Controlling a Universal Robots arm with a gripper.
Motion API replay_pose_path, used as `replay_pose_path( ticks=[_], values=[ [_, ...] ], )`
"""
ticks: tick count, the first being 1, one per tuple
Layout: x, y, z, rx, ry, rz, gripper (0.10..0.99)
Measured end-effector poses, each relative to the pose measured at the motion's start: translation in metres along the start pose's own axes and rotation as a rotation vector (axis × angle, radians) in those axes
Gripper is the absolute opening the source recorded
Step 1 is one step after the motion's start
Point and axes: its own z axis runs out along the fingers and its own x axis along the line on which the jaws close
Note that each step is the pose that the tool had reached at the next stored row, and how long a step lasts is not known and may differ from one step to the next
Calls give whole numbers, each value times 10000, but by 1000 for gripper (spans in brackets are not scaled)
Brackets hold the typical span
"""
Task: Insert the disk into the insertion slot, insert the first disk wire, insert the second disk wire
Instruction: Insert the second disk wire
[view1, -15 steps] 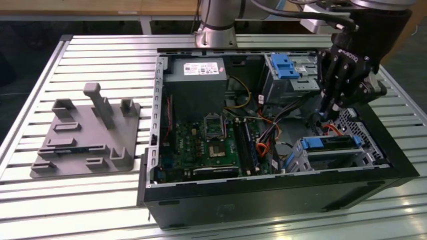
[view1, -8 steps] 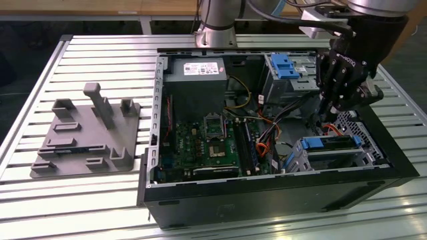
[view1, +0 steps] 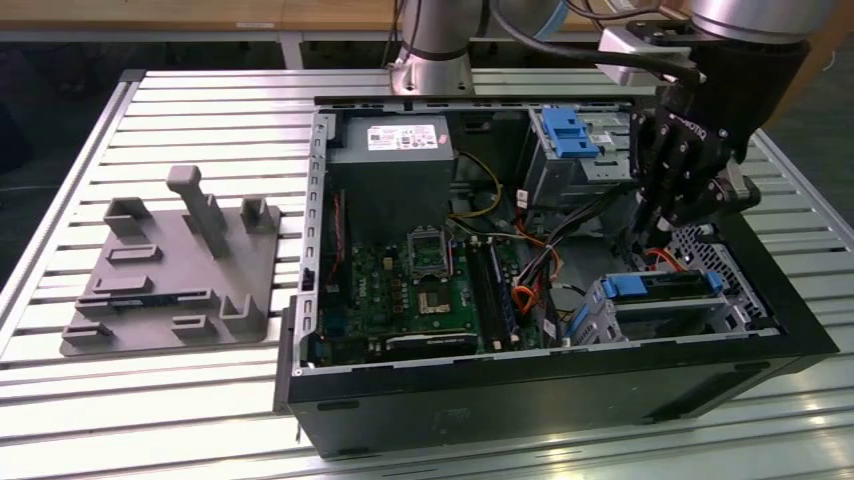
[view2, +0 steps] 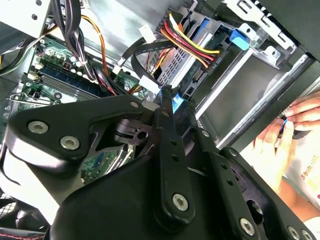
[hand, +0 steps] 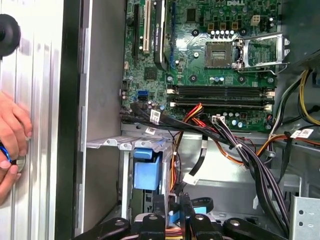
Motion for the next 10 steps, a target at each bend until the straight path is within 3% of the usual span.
replay_pose_path(
  ticks=[9,10],
  values=[
    [-3,0,37,1,-52,1,247],
    [-1,1,39,2,-65,1,180]
  ],
)
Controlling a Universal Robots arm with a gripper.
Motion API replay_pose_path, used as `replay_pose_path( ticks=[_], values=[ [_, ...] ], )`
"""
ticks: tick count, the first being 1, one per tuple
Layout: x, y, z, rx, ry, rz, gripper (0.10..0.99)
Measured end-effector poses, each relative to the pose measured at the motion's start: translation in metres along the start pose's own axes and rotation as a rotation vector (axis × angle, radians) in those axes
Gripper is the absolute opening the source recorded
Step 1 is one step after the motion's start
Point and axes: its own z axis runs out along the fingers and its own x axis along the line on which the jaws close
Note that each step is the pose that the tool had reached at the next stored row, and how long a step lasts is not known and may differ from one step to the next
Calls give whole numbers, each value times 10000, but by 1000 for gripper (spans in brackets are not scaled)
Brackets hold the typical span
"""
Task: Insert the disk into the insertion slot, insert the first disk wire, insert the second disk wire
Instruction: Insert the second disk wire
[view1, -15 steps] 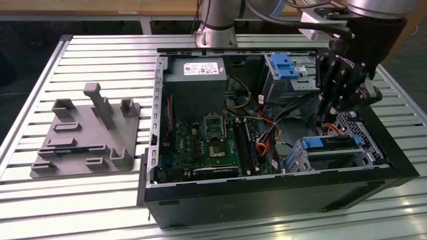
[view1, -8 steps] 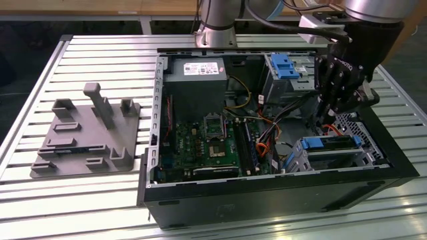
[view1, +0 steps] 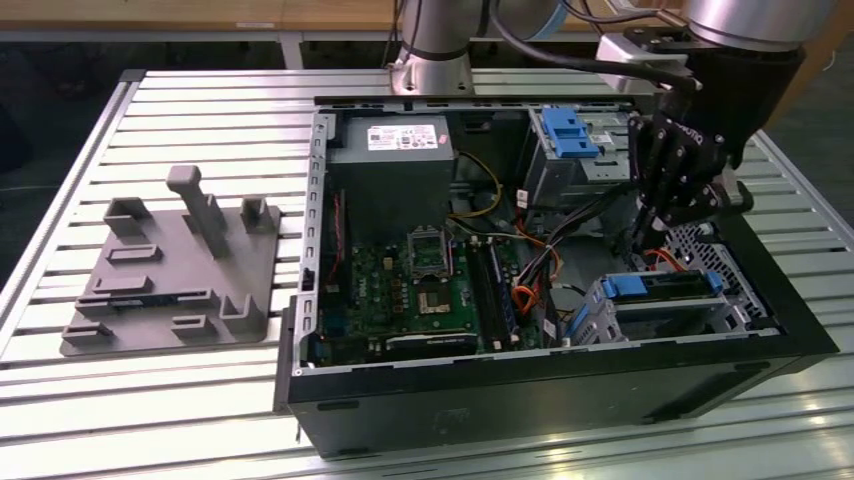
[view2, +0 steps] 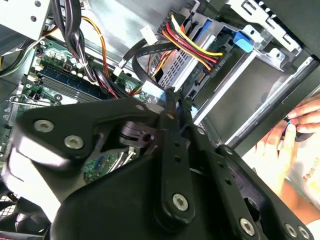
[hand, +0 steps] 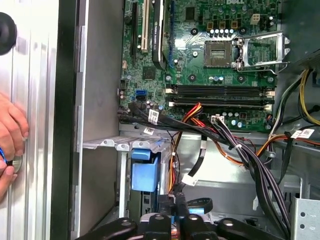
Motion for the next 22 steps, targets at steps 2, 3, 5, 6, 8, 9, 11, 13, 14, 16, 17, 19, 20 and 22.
replay_pose_path(
  ticks=[2,3,5,6,8,9,11,13,14,16,17,19,20,22],
  values=[
    [7,0,3,1,-32,0,145],
    [10,0,4,1,-48,0,145],
    [16,0,6,2,-71,0,145],
    [16,0,6,2,-73,0,145],
    [17,0,7,2,-75,0,145],
    [18,0,7,2,-74,0,145],
    [18,0,7,2,-73,1,145],
    [19,-21,9,-36,-78,-6,145],
    [19,-39,9,-76,-87,-11,145],
    [20,-83,11,-169,-125,-27,145],
    [20,-103,13,-218,-150,-34,145],
    [20,-139,16,-295,-220,-45,145],
    [21,-151,17,-321,-260,-49,145],
    [30,-160,20,-324,-462,-52,145]
  ],
)
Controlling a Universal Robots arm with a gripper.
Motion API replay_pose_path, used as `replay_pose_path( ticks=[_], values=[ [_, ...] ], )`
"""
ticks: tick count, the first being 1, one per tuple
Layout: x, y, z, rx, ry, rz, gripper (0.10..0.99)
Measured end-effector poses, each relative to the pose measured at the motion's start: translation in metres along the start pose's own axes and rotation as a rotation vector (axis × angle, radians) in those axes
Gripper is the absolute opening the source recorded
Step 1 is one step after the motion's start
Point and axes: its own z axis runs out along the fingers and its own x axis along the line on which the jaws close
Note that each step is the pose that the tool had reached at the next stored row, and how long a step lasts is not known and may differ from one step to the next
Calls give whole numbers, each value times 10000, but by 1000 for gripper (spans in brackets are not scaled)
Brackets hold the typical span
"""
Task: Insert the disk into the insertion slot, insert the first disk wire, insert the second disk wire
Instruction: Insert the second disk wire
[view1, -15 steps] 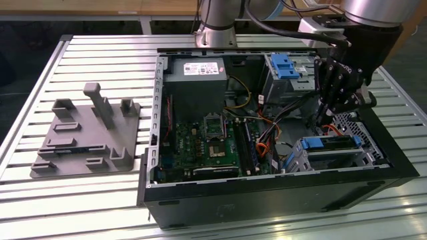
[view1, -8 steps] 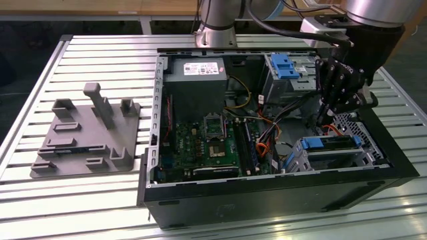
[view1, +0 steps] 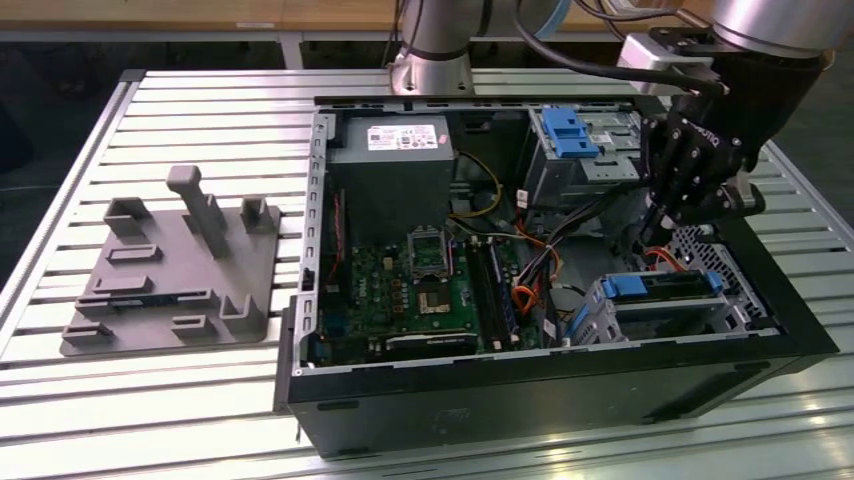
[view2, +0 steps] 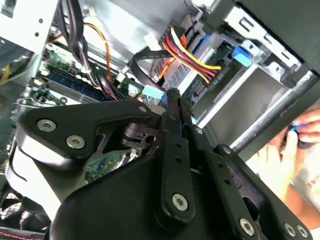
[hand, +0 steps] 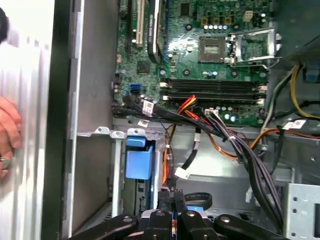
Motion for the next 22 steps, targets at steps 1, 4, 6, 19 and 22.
replay_pose_path(
  ticks=[1,4,6,19,22],
  values=[
    [11,0,1,2,-113,-1,145],
    [45,0,6,13,-487,-9,145],
    [75,0,9,18,-660,-13,145],
    [286,-19,66,0,-883,22,145],
    [293,-39,77,-19,-895,52,145]
  ],
)
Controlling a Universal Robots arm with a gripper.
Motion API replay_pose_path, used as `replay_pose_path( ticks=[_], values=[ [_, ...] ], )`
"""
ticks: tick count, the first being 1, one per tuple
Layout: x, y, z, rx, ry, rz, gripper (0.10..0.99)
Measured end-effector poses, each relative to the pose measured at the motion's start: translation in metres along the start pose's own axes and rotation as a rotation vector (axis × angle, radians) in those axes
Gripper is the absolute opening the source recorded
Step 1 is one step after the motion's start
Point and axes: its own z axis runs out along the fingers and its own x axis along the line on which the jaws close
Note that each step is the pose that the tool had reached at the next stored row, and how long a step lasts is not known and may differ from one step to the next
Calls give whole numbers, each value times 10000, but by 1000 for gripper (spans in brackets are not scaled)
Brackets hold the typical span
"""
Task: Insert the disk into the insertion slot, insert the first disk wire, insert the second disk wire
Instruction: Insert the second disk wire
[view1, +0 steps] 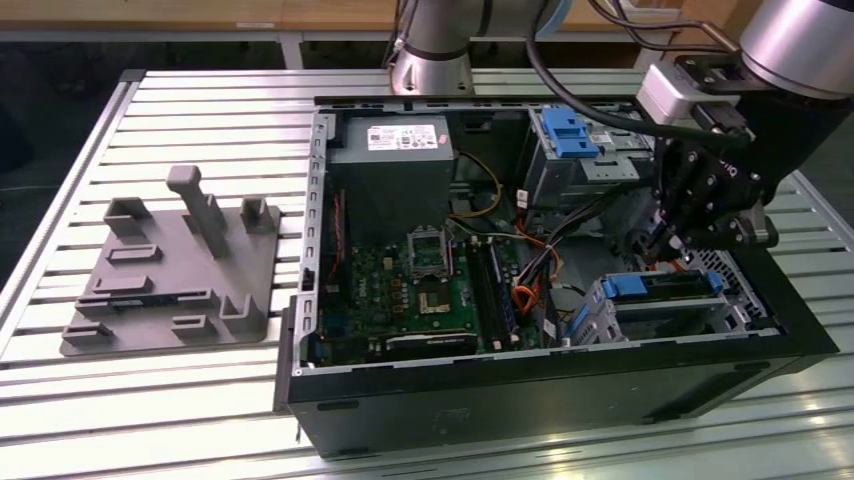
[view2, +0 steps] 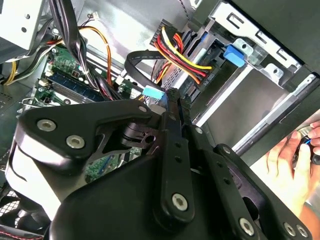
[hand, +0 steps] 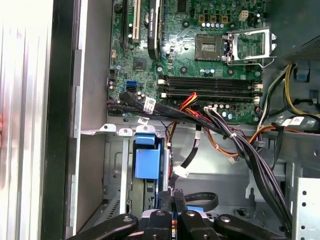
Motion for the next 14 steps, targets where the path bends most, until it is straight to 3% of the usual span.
replay_pose_path(
  ticks=[14],
  values=[
    [19,-34,36,-32,-26,520,145]
  ],
)
